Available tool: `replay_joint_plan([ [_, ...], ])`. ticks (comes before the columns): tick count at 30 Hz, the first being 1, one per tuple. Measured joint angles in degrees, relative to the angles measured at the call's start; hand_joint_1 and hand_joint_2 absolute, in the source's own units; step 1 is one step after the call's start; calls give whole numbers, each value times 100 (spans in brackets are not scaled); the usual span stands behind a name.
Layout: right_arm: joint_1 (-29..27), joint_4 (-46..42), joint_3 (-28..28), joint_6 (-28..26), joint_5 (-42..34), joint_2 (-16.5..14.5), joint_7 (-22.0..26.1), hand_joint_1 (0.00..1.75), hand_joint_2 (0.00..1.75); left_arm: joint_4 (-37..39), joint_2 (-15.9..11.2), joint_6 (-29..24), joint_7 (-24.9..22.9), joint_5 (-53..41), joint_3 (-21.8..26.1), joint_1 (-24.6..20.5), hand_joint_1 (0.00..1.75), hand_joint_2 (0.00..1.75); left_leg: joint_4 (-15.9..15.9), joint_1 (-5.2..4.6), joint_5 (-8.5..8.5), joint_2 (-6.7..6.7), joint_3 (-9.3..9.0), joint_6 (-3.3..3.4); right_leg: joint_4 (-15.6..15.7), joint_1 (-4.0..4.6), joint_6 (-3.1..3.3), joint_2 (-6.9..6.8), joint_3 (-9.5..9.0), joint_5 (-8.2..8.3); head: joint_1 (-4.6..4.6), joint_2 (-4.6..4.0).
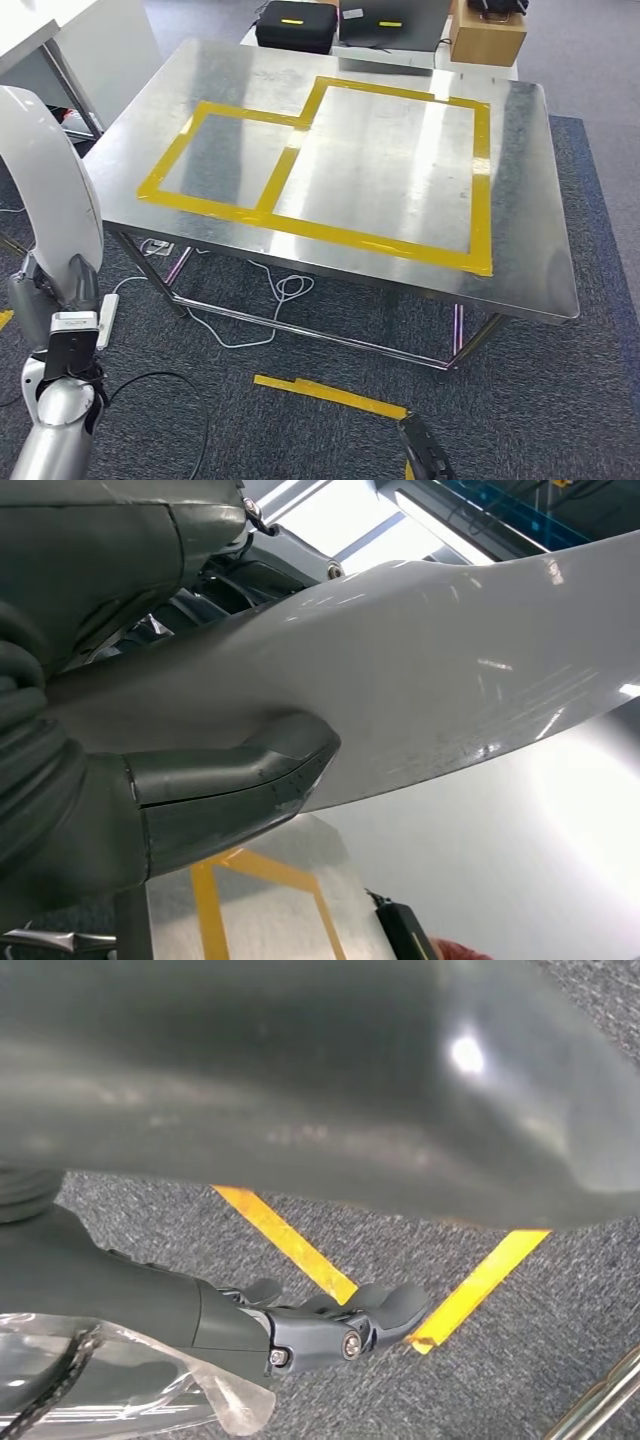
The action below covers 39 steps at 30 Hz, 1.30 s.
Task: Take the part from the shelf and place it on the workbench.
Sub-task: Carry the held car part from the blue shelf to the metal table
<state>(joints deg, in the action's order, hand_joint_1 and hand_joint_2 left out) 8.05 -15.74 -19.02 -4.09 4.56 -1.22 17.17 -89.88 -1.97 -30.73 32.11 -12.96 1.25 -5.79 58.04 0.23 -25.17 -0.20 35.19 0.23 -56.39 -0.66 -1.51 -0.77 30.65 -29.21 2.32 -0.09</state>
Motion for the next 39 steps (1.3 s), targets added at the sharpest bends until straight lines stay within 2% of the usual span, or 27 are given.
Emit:
replay_joint_plan([
  [8,-17,0,358,317,-587,0,193,0,0,-3,-2,-35,8,79,6,64,175,175,-2,5,0,0,0,0,-3,7,0,0,0,-4,-1,0],
  [29,-22,13,627,334,-507,-2,185,0,0,-4,-2,17,-2,207,14,93,175,175,-2,5,0,0,0,0,-3,7,-1,0,0,-5,-1,0],
  [39,-23,20,627,267,-380,-2,-20,0,0,23,-49,-20,-85,204,88,93,175,175,-2,5,-1,0,0,0,-3,7,-2,0,0,-5,-1,0],
])
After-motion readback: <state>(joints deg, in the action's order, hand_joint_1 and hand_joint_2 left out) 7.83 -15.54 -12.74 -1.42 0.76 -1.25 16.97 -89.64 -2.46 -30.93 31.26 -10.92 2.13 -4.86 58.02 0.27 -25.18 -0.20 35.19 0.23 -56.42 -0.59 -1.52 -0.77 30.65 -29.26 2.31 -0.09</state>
